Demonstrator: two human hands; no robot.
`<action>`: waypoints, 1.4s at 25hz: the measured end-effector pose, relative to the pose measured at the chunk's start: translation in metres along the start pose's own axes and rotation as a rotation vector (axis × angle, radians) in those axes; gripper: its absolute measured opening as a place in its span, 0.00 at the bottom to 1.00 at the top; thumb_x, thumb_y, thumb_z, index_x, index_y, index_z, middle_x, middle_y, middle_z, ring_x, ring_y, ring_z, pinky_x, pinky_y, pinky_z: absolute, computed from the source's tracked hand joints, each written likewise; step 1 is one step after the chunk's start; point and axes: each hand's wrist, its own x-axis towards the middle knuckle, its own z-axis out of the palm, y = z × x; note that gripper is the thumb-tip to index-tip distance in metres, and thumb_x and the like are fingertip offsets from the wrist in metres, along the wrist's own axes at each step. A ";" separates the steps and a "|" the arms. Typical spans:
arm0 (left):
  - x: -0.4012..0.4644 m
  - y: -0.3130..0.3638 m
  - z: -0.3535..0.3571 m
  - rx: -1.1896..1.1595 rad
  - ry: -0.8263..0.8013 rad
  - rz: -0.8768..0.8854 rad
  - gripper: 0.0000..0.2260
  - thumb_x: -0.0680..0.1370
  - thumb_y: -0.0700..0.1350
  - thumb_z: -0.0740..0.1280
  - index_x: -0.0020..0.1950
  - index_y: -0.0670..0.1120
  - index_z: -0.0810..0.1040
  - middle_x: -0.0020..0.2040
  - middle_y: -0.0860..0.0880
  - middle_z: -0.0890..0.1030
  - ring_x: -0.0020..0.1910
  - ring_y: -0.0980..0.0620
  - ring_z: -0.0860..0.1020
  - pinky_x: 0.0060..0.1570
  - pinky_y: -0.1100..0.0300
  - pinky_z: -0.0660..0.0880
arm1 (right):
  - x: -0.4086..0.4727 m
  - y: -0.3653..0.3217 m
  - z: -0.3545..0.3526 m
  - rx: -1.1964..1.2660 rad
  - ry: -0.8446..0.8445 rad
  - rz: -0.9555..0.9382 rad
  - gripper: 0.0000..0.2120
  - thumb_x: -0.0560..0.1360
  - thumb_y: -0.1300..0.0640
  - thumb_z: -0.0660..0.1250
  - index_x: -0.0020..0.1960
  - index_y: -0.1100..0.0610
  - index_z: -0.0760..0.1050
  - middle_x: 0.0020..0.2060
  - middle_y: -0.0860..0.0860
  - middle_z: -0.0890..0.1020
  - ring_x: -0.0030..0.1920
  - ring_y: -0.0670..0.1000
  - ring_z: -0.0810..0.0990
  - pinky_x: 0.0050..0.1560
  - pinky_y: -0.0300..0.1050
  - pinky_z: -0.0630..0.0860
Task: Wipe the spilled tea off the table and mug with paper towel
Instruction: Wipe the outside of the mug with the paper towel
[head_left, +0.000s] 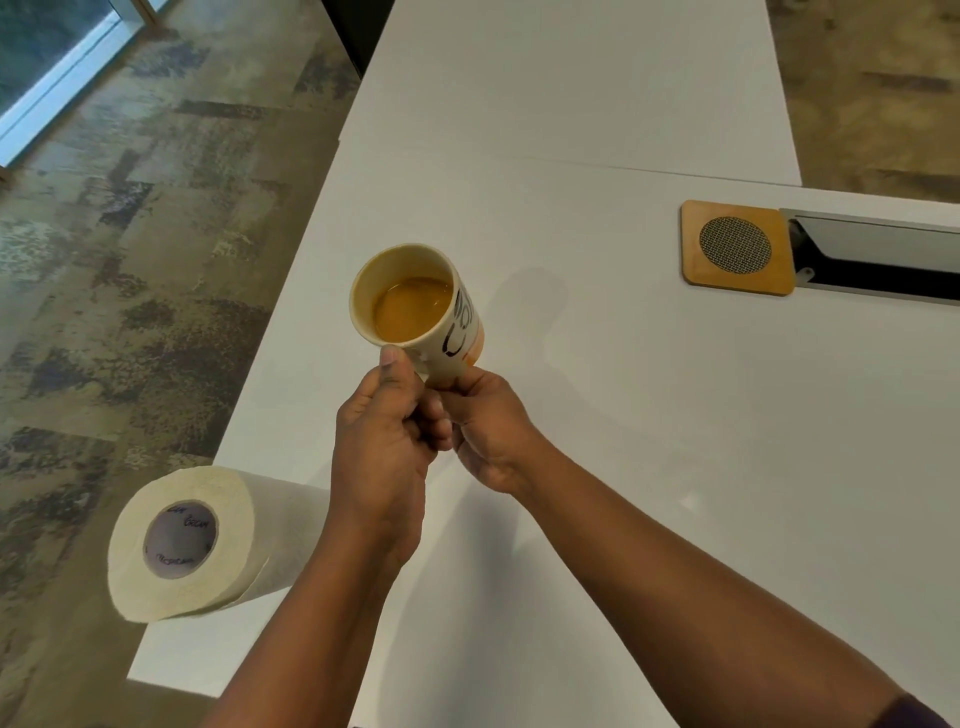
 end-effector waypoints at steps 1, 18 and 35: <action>-0.001 -0.001 0.000 0.003 -0.003 -0.001 0.22 0.84 0.55 0.58 0.35 0.59 0.84 0.31 0.48 0.71 0.33 0.55 0.72 0.40 0.59 0.75 | 0.001 0.000 0.002 -0.065 -0.011 0.008 0.07 0.75 0.69 0.67 0.51 0.62 0.80 0.31 0.50 0.82 0.31 0.46 0.80 0.35 0.39 0.78; 0.075 -0.049 0.010 0.146 0.070 0.008 0.19 0.85 0.54 0.58 0.35 0.53 0.75 0.29 0.54 0.72 0.33 0.53 0.70 0.41 0.53 0.70 | -0.069 -0.011 -0.133 -0.041 0.304 -0.031 0.09 0.64 0.62 0.76 0.45 0.59 0.87 0.48 0.58 0.88 0.51 0.52 0.87 0.53 0.39 0.81; 0.122 -0.088 0.011 0.160 0.151 -0.063 0.17 0.85 0.54 0.56 0.41 0.49 0.74 0.27 0.56 0.72 0.32 0.53 0.69 0.42 0.54 0.70 | -0.083 -0.013 -0.159 0.081 0.372 -0.072 0.11 0.66 0.68 0.73 0.49 0.63 0.84 0.50 0.61 0.87 0.52 0.55 0.87 0.50 0.38 0.81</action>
